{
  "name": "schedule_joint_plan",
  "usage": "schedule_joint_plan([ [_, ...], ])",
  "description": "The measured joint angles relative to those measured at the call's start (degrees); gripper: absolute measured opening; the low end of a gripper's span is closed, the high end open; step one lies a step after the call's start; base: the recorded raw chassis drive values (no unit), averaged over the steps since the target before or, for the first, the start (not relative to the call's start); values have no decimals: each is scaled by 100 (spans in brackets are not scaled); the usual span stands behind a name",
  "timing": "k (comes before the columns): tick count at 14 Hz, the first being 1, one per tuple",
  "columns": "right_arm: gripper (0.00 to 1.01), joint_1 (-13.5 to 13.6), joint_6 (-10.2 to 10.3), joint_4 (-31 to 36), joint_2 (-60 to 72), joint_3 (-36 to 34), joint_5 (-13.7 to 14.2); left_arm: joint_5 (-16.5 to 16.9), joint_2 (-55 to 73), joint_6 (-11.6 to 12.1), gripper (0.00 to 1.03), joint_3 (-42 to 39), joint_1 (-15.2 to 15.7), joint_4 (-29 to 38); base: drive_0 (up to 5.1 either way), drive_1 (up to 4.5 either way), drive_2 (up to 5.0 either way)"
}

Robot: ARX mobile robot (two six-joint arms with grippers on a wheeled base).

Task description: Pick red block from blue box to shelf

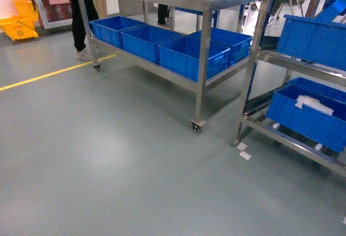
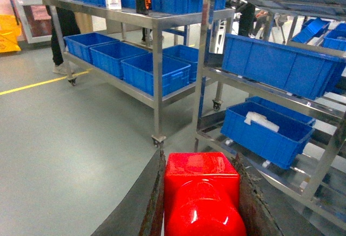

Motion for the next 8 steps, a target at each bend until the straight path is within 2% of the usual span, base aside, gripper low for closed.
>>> schedule_joint_plan([
  [8, 28, 0, 0, -2, 0, -2, 0, 0, 0, 0, 98, 0, 0, -2, -156, -156, -156],
])
